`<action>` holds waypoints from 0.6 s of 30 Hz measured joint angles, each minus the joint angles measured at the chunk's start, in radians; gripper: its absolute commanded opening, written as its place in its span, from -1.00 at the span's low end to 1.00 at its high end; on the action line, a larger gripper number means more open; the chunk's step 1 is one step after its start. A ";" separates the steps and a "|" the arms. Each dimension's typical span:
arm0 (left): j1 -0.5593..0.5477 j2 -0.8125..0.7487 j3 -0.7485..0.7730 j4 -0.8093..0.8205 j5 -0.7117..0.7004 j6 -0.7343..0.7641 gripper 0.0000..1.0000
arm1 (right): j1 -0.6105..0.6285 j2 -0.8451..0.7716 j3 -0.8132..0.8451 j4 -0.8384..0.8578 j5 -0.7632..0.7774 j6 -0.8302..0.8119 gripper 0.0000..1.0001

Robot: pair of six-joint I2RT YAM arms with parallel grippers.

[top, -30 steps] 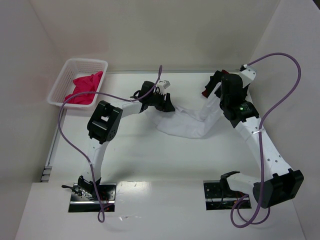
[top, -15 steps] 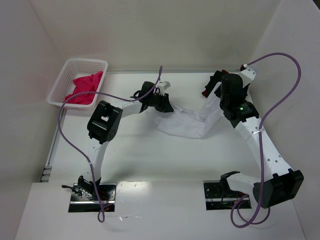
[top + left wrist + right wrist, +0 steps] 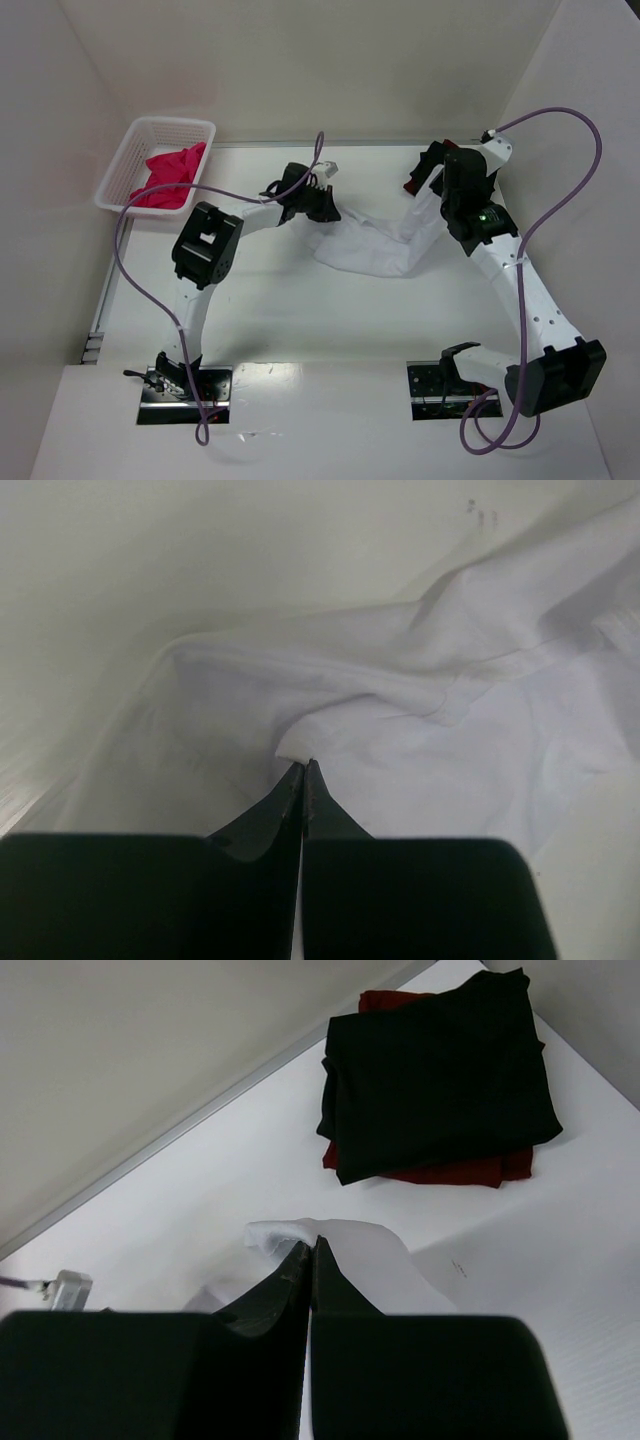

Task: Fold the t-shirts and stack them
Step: Flatten out the tshirt

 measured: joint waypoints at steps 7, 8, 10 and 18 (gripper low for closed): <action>0.007 -0.291 -0.067 -0.158 -0.254 0.037 -1.00 | -0.025 0.032 0.058 -0.006 -0.057 -0.007 -1.00; 0.013 -0.362 -0.067 -0.179 -0.296 0.049 -1.00 | -0.026 0.042 0.092 -0.007 -0.080 -0.014 -1.00; 0.030 -0.497 -0.067 -0.211 -0.366 0.057 -1.00 | -0.028 0.051 0.156 -0.010 -0.114 -0.028 -1.00; 0.066 -1.090 -0.004 -0.350 -0.646 0.080 -1.00 | -0.028 0.062 0.504 -0.008 -0.232 -0.064 -1.00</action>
